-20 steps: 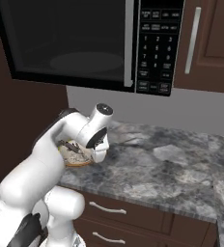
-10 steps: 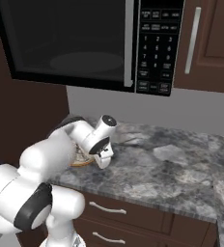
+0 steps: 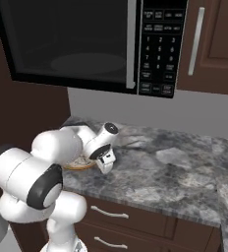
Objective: Place the bowl with the garlic and lemon wedge on the second highest shelf of the fridge. Place the bowl with the fishs on the top shelf of the fridge.
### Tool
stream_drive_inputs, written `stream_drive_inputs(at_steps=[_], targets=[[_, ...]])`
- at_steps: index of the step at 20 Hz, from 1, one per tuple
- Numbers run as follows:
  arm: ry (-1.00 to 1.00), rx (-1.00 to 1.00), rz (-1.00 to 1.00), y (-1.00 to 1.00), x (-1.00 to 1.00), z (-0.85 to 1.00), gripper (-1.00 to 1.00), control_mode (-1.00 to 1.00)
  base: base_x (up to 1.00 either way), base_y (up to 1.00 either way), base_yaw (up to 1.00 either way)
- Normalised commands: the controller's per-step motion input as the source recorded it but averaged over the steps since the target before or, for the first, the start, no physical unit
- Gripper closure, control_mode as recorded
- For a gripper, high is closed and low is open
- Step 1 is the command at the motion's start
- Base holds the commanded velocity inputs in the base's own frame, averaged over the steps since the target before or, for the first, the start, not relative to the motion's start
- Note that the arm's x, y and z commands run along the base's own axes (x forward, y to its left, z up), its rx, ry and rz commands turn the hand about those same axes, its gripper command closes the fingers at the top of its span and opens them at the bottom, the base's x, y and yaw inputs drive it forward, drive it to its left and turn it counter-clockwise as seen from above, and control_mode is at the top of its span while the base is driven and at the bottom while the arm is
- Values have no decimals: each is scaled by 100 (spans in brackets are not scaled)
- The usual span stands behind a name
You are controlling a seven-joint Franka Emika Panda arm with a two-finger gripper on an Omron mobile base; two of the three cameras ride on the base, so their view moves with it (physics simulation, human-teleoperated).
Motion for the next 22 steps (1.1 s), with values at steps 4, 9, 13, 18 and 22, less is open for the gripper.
stream_drive_inputs(at_steps=[4, 9, 13, 18, 22], targets=[[-1, -7, 2, 41, 16, -25, 100, -100, 0, 0, 0], [0, -4, 1, 12, 9, -28, 100, -100, 0, 0, 0], [-8, 0, 0, 1, -6, 15, 100, -100, 0, 0, 0], [-29, 2, -10, 0, -35, 72, 100, -100, 0, 0, 0], [-32, 6, -17, 1, -73, 94, 100, -100, 0, 0, 0]])
